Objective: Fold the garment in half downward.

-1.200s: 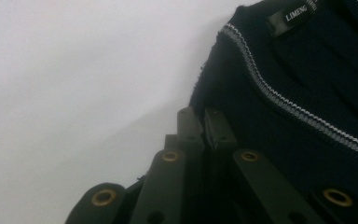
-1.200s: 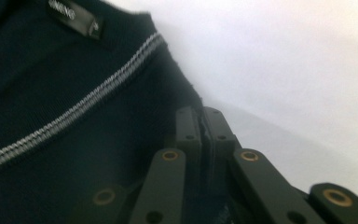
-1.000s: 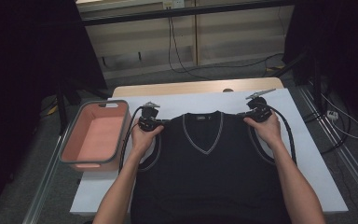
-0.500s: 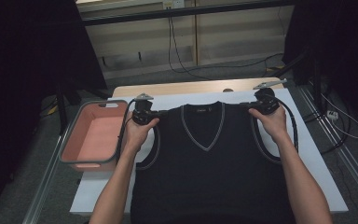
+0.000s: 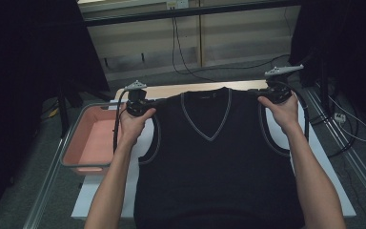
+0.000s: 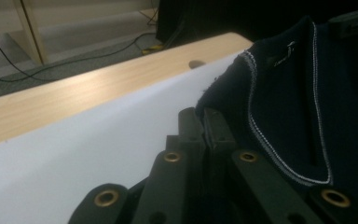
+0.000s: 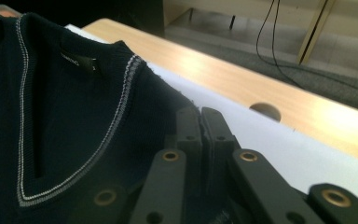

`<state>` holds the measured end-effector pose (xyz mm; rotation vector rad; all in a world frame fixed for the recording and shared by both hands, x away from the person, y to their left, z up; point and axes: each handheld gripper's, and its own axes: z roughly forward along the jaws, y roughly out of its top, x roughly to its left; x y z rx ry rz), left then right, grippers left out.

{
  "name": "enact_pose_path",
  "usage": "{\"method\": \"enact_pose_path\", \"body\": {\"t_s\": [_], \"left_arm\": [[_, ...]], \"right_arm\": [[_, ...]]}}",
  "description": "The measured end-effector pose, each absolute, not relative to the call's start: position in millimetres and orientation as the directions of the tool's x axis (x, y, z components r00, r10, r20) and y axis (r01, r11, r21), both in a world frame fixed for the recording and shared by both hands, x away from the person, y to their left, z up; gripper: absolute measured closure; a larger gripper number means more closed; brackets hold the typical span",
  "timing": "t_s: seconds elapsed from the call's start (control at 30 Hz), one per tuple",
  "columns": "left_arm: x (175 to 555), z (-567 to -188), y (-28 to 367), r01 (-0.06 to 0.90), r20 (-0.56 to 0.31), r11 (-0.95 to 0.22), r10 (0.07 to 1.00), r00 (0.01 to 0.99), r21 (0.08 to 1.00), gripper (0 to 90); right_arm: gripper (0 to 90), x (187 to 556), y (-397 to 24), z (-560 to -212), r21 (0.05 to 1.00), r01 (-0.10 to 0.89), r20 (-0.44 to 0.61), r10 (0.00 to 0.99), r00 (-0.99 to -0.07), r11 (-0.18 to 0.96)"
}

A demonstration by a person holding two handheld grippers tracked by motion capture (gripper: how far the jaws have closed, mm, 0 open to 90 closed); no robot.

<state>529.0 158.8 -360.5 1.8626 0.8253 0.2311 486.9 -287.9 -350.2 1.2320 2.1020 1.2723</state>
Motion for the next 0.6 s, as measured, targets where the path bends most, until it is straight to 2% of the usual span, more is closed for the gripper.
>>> {"method": "enact_pose_path", "body": {"t_s": [0.3,0.6], "left_arm": [[534,-339,158,0.399,-0.172,-0.217,0.651,0.739,0.891,88.1],[535,-327,160,0.383,-0.177,-0.178,0.662,0.728,0.906,88.1]], "right_arm": [[87.1,494,-290,-330,0.87,0.455,0.092,0.844,-0.529,0.19],[87.2,492,-292,-307,0.883,0.418,0.053,0.842,-0.536,0.211]]}}
